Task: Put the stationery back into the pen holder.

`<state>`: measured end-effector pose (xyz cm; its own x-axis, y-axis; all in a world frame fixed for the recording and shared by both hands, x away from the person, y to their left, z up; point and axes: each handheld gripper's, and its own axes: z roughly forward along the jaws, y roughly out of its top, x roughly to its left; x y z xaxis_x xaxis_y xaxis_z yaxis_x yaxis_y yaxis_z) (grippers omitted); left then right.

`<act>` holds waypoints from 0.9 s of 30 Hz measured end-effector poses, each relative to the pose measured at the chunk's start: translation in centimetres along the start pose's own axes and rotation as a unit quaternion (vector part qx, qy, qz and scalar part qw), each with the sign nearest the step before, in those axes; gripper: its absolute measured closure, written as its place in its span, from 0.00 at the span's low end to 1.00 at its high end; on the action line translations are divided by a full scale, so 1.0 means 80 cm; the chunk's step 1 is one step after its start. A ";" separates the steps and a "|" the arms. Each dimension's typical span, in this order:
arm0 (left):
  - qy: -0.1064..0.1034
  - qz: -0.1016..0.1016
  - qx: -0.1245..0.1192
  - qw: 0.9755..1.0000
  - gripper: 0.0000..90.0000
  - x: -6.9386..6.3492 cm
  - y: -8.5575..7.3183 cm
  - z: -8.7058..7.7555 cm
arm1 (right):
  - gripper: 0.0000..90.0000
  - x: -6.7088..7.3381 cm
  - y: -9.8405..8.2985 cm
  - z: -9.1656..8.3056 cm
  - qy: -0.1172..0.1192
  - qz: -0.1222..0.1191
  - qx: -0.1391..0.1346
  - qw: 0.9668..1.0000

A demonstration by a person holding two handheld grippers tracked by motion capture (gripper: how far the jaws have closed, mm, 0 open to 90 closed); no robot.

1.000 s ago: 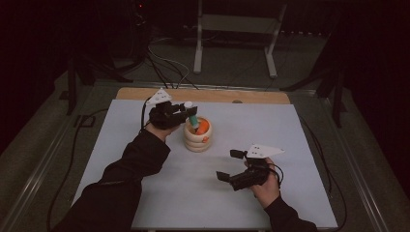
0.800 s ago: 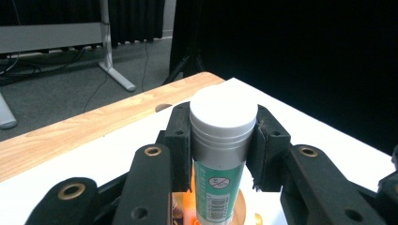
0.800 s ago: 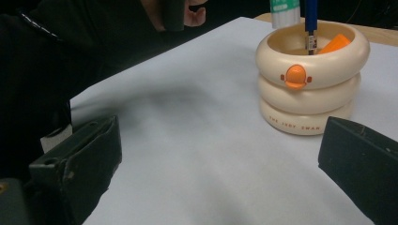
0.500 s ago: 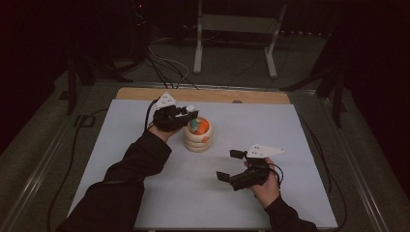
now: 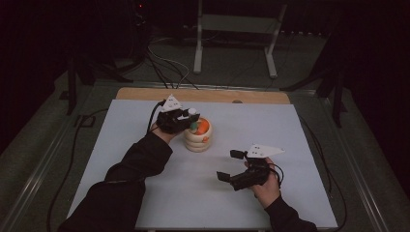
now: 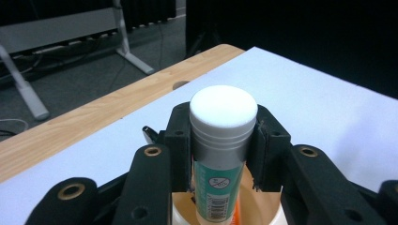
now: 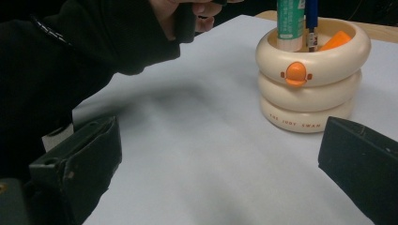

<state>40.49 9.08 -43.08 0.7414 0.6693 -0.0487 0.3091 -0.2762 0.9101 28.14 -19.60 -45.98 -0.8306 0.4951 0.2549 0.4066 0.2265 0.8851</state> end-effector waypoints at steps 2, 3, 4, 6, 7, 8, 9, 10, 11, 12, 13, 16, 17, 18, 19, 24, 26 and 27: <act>0.000 0.000 0.005 1.000 0.73 -0.001 0.000 0.002 | 0.00 -0.001 0.000 0.000 0.000 0.001 0.000 1.000; 0.001 0.005 0.010 1.000 0.73 -0.001 -0.001 0.003 | 0.00 -0.001 0.000 0.000 0.000 0.001 0.000 1.000; 0.005 0.007 0.012 1.000 0.73 -0.002 -0.001 0.004 | 0.00 -0.001 0.000 0.000 0.000 0.002 0.000 1.000; 0.006 0.015 0.020 1.000 0.73 -0.004 -0.001 0.006 | 0.00 -0.001 0.000 0.000 0.001 0.001 0.000 1.000; 0.008 0.024 0.025 0.999 0.73 -0.006 -0.002 0.008 | 0.00 -0.001 0.000 0.000 0.000 0.000 0.000 1.000; 0.008 0.024 0.025 0.999 0.73 -0.006 -0.002 0.008 | 0.00 -0.001 0.000 0.000 0.000 0.000 0.000 1.000; 0.013 0.046 0.040 0.998 0.73 -0.008 -0.003 0.012 | 0.00 -0.001 0.000 0.000 0.001 0.001 0.000 1.000; 0.010 0.047 0.044 0.998 0.73 -0.009 -0.004 0.013 | 0.00 -0.001 0.000 0.000 0.000 0.000 0.000 1.000; 0.009 0.048 0.047 0.998 0.73 -0.010 -0.004 0.015 | 0.00 -0.001 0.000 0.000 0.002 0.001 0.000 1.000; 0.011 0.053 0.051 0.997 0.73 -0.011 -0.004 0.017 | 0.00 -0.001 0.000 0.000 0.002 0.001 0.000 1.000; 0.011 0.053 0.051 0.997 0.73 -0.011 -0.004 0.017 | 0.00 -0.001 0.000 0.000 0.002 0.001 0.000 1.000; 0.010 0.054 0.060 0.997 0.73 -0.014 -0.005 0.021 | 0.00 -0.001 0.000 0.000 0.003 0.002 0.000 1.000; 0.012 0.052 0.062 0.997 0.73 -0.014 -0.004 0.022 | 0.00 -0.001 0.000 -0.001 0.003 0.002 0.000 1.000; 0.013 0.050 0.064 0.997 0.73 -0.014 -0.004 0.023 | 0.00 -0.001 0.000 -0.001 0.004 0.004 0.000 1.000; 0.013 0.050 0.064 0.997 0.73 -0.014 -0.004 0.023 | 0.00 -0.001 0.000 -0.001 0.004 0.004 0.000 1.000; 0.005 0.037 0.068 0.997 0.67 -0.012 -0.001 0.023 | 0.00 -0.003 0.000 -0.002 0.005 0.006 -0.003 1.000; 0.001 0.028 0.062 0.998 0.54 -0.013 0.001 0.020 | 0.00 -0.003 0.000 -0.003 0.005 0.007 -0.004 1.000; -0.002 0.027 0.059 0.998 0.50 -0.013 0.003 0.018 | 0.00 -0.003 0.000 -0.003 0.004 0.006 -0.003 1.000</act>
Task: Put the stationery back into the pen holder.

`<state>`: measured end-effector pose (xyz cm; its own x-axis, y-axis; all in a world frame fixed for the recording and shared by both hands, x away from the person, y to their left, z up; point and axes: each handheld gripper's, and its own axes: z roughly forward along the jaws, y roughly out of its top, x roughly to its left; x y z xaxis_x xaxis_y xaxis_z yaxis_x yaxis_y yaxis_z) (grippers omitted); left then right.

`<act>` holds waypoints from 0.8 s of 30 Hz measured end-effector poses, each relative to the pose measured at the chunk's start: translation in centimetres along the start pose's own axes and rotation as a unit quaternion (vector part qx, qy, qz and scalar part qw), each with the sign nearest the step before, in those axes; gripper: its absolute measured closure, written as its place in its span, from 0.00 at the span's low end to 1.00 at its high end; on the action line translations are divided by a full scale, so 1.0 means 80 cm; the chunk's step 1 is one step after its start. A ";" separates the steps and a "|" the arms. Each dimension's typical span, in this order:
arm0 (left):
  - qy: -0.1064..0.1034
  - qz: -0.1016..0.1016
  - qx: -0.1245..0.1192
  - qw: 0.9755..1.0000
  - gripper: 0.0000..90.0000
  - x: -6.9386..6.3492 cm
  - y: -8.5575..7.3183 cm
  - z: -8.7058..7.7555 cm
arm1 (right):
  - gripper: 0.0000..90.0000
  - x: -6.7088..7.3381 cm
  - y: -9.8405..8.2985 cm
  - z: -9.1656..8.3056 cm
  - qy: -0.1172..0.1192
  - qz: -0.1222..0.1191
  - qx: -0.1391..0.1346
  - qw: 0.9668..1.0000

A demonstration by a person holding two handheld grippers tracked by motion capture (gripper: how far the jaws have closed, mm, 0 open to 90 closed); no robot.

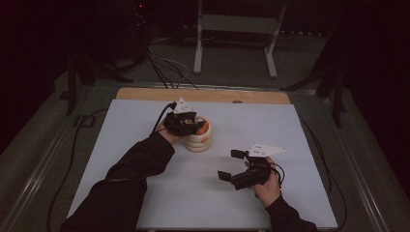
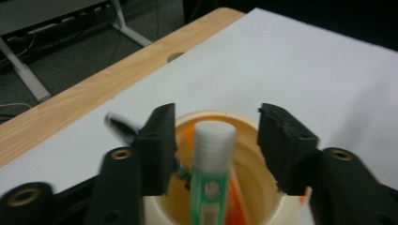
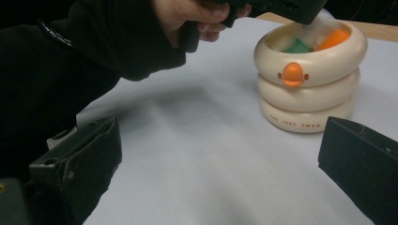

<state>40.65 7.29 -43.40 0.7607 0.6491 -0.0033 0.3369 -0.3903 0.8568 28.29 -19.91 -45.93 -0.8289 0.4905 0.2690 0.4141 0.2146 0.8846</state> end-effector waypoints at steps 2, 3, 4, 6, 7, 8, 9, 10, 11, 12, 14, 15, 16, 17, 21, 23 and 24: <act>-0.002 -0.007 -0.003 1.000 0.37 -0.001 0.003 -0.004 | 0.00 0.000 0.000 0.000 -0.001 0.000 0.000 1.000; -0.006 -0.013 -0.006 1.000 0.32 -0.002 0.004 -0.006 | 0.00 0.000 0.000 -0.001 -0.001 0.001 -0.001 1.000; -0.010 -0.017 -0.006 1.000 0.25 -0.002 0.005 -0.008 | 0.00 -0.001 0.000 -0.001 -0.002 0.000 0.000 1.000; -0.015 -0.025 -0.011 1.000 0.18 -0.003 0.006 -0.011 | 0.00 -0.001 0.000 -0.002 -0.003 0.000 -0.003 1.000; -0.020 -0.029 -0.013 0.999 0.16 -0.003 0.007 -0.013 | 0.00 -0.001 0.000 -0.002 -0.003 0.000 -0.003 1.000; -0.024 -0.035 -0.013 0.999 0.13 -0.003 0.008 -0.014 | 0.00 -0.002 0.000 -0.003 -0.004 -0.001 -0.003 1.000; -0.025 -0.035 -0.014 0.999 0.11 -0.003 0.008 -0.016 | 0.00 -0.002 0.000 -0.004 -0.004 0.000 -0.003 1.000; -0.032 -0.035 -0.015 0.999 0.09 -0.003 0.009 -0.018 | 0.00 -0.003 0.000 -0.004 -0.003 0.003 -0.004 1.000; -0.038 -0.037 -0.016 0.998 0.07 -0.003 0.010 -0.020 | 0.00 -0.004 0.000 -0.005 -0.003 0.003 -0.005 1.000; -0.045 -0.042 -0.015 0.998 0.05 -0.002 0.010 -0.022 | 0.00 -0.005 0.000 -0.005 -0.004 0.005 -0.005 1.000; -0.053 -0.047 -0.020 0.997 0.03 -0.002 0.011 -0.026 | 0.00 -0.007 -0.001 -0.006 -0.003 0.007 -0.006 1.000; -0.054 -0.045 -0.024 0.997 0.03 -0.003 0.011 -0.028 | 0.00 -0.008 -0.001 -0.006 -0.004 0.007 -0.007 1.000; -0.054 -0.045 -0.024 0.997 0.02 -0.003 0.011 -0.028 | 0.00 -0.008 -0.001 -0.006 -0.004 0.007 -0.007 1.000; -0.066 -0.047 -0.031 0.996 0.01 -0.003 0.011 -0.033 | 0.00 -0.009 -0.001 -0.007 -0.003 0.009 -0.009 1.000; -0.087 -0.059 -0.045 0.993 0.00 -0.002 0.013 -0.044 | 0.00 -0.010 -0.001 -0.009 -0.006 0.008 -0.008 1.000; -0.096 -0.060 -0.047 0.993 0.00 -0.003 0.014 -0.050 | 0.00 -0.010 -0.001 -0.010 -0.006 0.008 -0.008 1.000; -0.102 -0.061 -0.049 0.992 0.00 -0.003 0.013 -0.053 | 0.00 -0.010 -0.001 -0.010 -0.007 0.009 -0.009 1.000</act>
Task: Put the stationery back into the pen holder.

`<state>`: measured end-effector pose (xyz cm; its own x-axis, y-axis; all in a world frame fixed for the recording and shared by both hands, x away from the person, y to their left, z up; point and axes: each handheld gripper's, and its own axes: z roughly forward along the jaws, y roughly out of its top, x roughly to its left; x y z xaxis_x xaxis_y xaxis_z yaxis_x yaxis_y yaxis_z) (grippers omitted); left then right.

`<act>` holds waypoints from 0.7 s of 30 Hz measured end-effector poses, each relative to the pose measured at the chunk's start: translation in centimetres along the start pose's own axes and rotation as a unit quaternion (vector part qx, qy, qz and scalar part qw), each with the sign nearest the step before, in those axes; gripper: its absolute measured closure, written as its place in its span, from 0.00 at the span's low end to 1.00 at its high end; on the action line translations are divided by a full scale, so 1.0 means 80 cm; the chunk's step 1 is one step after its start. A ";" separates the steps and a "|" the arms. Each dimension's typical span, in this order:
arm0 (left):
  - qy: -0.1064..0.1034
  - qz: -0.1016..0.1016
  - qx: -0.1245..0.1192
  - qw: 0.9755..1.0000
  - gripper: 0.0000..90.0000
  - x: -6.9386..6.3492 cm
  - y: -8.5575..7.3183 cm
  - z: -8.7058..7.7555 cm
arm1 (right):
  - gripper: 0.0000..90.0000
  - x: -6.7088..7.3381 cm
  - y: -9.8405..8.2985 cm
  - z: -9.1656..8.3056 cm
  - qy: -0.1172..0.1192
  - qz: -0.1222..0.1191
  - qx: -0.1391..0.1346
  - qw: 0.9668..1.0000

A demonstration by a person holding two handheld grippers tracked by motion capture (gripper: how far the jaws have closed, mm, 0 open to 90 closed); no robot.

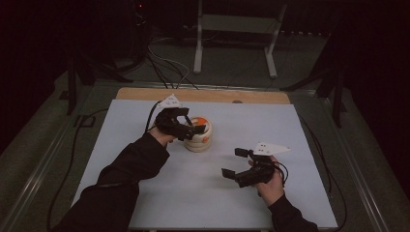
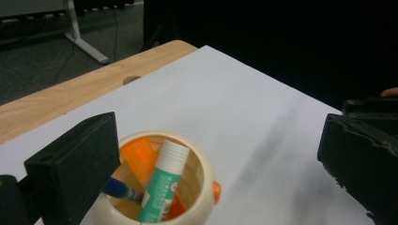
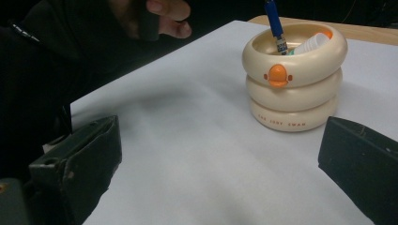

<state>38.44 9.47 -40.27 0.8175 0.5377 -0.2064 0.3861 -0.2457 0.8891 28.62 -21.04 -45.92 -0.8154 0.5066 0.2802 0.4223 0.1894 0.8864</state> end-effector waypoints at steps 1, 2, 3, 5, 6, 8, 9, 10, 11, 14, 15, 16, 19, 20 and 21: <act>0.002 0.001 -0.001 1.000 0.00 -0.002 0.000 -0.002 | 0.00 0.000 0.000 -0.001 -0.001 0.000 0.000 1.000; 0.001 0.004 -0.001 1.000 0.00 -0.003 0.000 -0.005 | 0.00 0.000 0.000 -0.001 -0.001 0.000 0.000 1.000; -0.005 0.004 -0.002 1.000 0.00 -0.005 -0.001 -0.007 | 0.00 0.001 0.000 -0.002 -0.002 0.000 -0.002 1.000; -0.005 0.004 -0.002 1.000 0.00 -0.005 -0.001 -0.007 | 0.00 0.001 0.000 -0.002 -0.004 -0.001 -0.001 1.000; -0.009 0.011 -0.010 1.000 0.00 -0.010 -0.003 -0.016 | 0.00 0.001 0.001 -0.003 -0.003 -0.001 -0.002 1.000; -0.012 0.016 -0.011 1.000 0.00 -0.012 -0.005 -0.022 | 0.00 0.001 0.002 -0.003 -0.005 -0.004 -0.002 1.000; -0.017 0.016 -0.013 1.000 0.00 -0.012 -0.007 -0.025 | 0.00 0.001 0.002 -0.004 -0.005 -0.002 -0.002 1.000; -0.021 0.016 -0.014 1.000 0.00 -0.013 -0.008 -0.028 | 0.00 0.002 0.002 -0.004 -0.005 -0.003 -0.003 1.000; -0.025 0.017 -0.015 0.999 0.00 -0.013 -0.011 -0.031 | 0.00 0.002 0.002 -0.004 -0.007 -0.004 -0.002 1.000; -0.035 0.021 -0.016 0.999 0.00 -0.015 -0.019 -0.040 | 0.00 0.001 0.002 -0.005 -0.009 -0.004 -0.003 1.000; -0.038 0.020 -0.014 0.999 0.00 -0.015 -0.021 -0.043 | 0.00 0.001 0.002 -0.006 -0.009 -0.003 -0.002 1.000; -0.040 0.021 -0.016 0.999 0.00 -0.016 -0.024 -0.046 | 0.00 0.000 0.001 -0.006 -0.010 -0.004 -0.002 1.000; -0.045 0.024 -0.016 0.999 0.00 -0.020 -0.033 -0.053 | 0.00 -0.001 0.000 -0.008 -0.013 -0.004 -0.003 1.000; -0.048 0.022 -0.015 0.998 0.00 -0.020 -0.036 -0.055 | 0.00 -0.002 -0.001 -0.009 -0.014 -0.004 -0.003 1.000; -0.047 0.023 -0.017 0.998 0.00 -0.021 -0.039 -0.058 | 0.00 -0.002 -0.002 -0.010 -0.015 -0.004 -0.002 1.000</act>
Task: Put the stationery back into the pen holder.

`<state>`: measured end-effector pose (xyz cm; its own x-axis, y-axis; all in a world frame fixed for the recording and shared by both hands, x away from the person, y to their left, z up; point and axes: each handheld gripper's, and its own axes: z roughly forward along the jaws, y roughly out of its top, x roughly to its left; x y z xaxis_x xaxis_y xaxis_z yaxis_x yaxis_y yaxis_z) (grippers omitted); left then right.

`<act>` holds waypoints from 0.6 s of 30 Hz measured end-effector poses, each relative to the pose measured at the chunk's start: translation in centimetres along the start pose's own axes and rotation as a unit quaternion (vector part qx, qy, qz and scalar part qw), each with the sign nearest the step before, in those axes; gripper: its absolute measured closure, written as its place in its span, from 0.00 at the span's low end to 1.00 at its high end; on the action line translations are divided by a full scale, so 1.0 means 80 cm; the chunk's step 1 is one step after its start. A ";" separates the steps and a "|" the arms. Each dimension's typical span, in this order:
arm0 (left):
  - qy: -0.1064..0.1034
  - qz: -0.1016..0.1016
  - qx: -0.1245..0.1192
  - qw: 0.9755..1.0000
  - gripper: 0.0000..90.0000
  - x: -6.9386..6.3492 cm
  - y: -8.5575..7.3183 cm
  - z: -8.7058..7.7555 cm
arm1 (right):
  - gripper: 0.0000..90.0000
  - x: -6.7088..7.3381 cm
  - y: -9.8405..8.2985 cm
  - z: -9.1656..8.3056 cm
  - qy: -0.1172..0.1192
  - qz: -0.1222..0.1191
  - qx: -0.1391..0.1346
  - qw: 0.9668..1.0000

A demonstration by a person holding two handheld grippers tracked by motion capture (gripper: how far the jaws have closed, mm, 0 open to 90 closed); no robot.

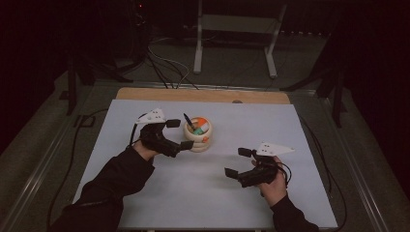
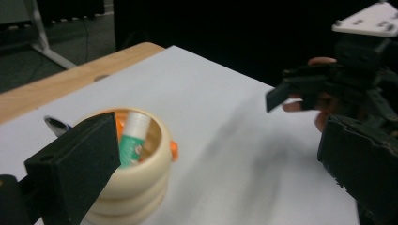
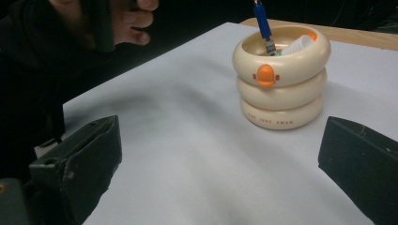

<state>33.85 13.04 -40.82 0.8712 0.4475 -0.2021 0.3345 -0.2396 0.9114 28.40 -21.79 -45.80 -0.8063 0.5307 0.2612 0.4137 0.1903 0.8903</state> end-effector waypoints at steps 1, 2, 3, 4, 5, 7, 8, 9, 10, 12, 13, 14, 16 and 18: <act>-0.002 0.001 -0.002 1.000 0.00 -0.001 -0.003 -0.002 | 0.00 0.000 0.000 -0.001 -0.001 0.001 0.000 1.000; -0.004 0.001 -0.002 1.000 0.00 -0.003 -0.006 -0.005 | 0.00 -0.001 -0.001 -0.001 -0.002 0.002 -0.001 1.000; -0.003 0.006 -0.004 1.000 0.00 -0.005 -0.009 -0.007 | 0.00 -0.001 -0.001 -0.002 -0.002 0.002 -0.001 1.000; -0.004 0.006 -0.008 1.000 0.00 -0.007 -0.012 -0.010 | 0.00 -0.001 -0.001 -0.003 -0.003 0.001 -0.001 1.000; -0.005 0.006 -0.008 1.000 0.00 -0.008 -0.016 -0.012 | 0.00 -0.002 -0.001 -0.003 -0.004 0.001 -0.002 1.000; -0.006 0.006 -0.011 1.000 0.00 -0.012 -0.023 -0.016 | 0.00 -0.003 -0.002 -0.004 -0.004 0.003 -0.002 1.000; -0.005 0.008 -0.009 1.000 0.00 -0.014 -0.027 -0.017 | 0.00 -0.003 -0.002 -0.004 -0.004 0.003 -0.002 1.000; -0.005 0.010 -0.007 1.000 0.00 -0.016 -0.031 -0.018 | 0.00 -0.003 -0.002 -0.004 -0.004 0.003 -0.002 1.000; -0.007 0.012 -0.005 1.000 0.00 -0.017 -0.035 -0.020 | 0.00 -0.003 -0.002 -0.004 -0.004 0.003 -0.002 1.000; -0.007 0.014 -0.001 1.000 0.00 -0.019 -0.043 -0.023 | 0.00 -0.003 -0.002 -0.003 -0.004 0.003 -0.001 1.000; -0.006 0.015 0.000 1.000 0.00 -0.019 -0.047 -0.024 | 0.00 -0.003 -0.002 -0.003 -0.004 0.003 -0.001 1.000; -0.005 0.014 0.001 1.000 0.00 -0.019 -0.051 -0.026 | 0.00 -0.003 -0.002 -0.003 -0.004 0.002 0.000 1.000; -0.006 0.010 0.002 1.000 0.00 -0.018 -0.059 -0.029 | 0.00 -0.003 -0.002 -0.002 -0.005 0.000 -0.001 1.000; -0.003 0.010 0.005 1.000 0.00 -0.017 -0.068 -0.032 | 0.00 -0.003 -0.002 -0.002 -0.005 0.000 0.000 1.000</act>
<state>29.89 15.94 -44.60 0.8803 0.4365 -0.1856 0.3198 -0.2572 0.9119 28.41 -22.08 -45.96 -0.8019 0.5395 0.2566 0.4131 0.1904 0.8906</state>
